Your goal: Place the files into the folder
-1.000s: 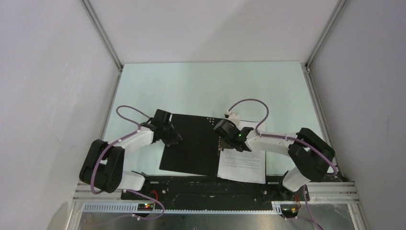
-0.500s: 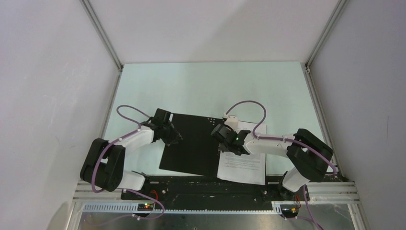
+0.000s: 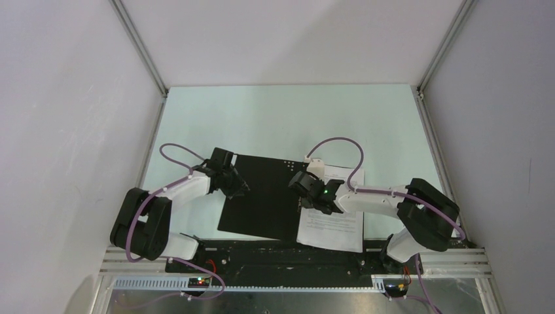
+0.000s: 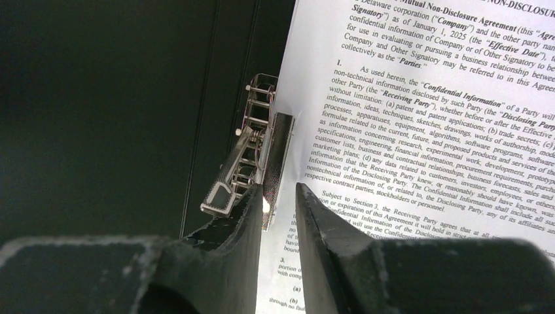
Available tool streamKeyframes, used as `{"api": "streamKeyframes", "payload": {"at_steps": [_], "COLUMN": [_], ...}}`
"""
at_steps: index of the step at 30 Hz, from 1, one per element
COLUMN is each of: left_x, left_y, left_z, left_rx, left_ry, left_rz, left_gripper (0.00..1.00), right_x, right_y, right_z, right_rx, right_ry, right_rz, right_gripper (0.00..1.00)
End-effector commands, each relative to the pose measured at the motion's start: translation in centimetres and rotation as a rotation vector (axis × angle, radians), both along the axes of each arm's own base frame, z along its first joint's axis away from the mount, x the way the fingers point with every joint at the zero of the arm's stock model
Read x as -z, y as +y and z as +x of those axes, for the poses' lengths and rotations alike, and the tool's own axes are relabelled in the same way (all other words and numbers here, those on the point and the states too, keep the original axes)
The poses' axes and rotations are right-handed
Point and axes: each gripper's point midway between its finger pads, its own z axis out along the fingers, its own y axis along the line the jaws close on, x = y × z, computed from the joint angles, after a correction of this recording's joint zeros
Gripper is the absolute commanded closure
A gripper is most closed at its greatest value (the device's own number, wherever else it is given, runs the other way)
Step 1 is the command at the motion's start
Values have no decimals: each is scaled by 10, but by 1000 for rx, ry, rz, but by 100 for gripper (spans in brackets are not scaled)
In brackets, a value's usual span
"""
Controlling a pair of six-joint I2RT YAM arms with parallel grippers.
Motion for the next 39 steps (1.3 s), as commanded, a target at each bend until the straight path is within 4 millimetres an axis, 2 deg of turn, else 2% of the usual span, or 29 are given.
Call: {"api": "streamKeyframes", "payload": {"at_steps": [1,10,18,20,23,26,30,34,35,36,39], "left_x": [29,29,27,26,21,10,-12,-31,-34,-36,-37], "left_y": [31,30,28,27,24,16,-6,-32,-36,-39,-42], "left_z": [-20,-18,-16,-16,-12,-7,3,7,8,6,4], "left_rx": [-41,-38,-30,-20,6,59,169,283,292,303,309], "left_ry": [100,103,97,92,76,41,-33,-90,-100,-103,-104], "left_rz": [141,141,134,131,120,96,55,24,20,17,9], "left_gripper": [62,62,62,62,62,60,55,51,51,51,51], "right_x": [-15,-28,-38,-45,-67,-77,-71,-71,-77,-74,-86], "right_y": [-4,-2,-3,-3,-4,-15,-28,-12,-7,-4,7], "right_z": [-3,-10,-30,-34,-34,-23,0,22,30,31,39], "right_rx": [-26,-50,-77,-77,-67,13,94,82,80,73,56], "right_ry": [-34,-44,-37,-40,-65,-43,20,49,39,52,38], "right_rz": [-4,20,21,40,108,168,212,319,345,342,323], "right_gripper": [70,68,68,69,68,68,71,74,74,74,73]}}
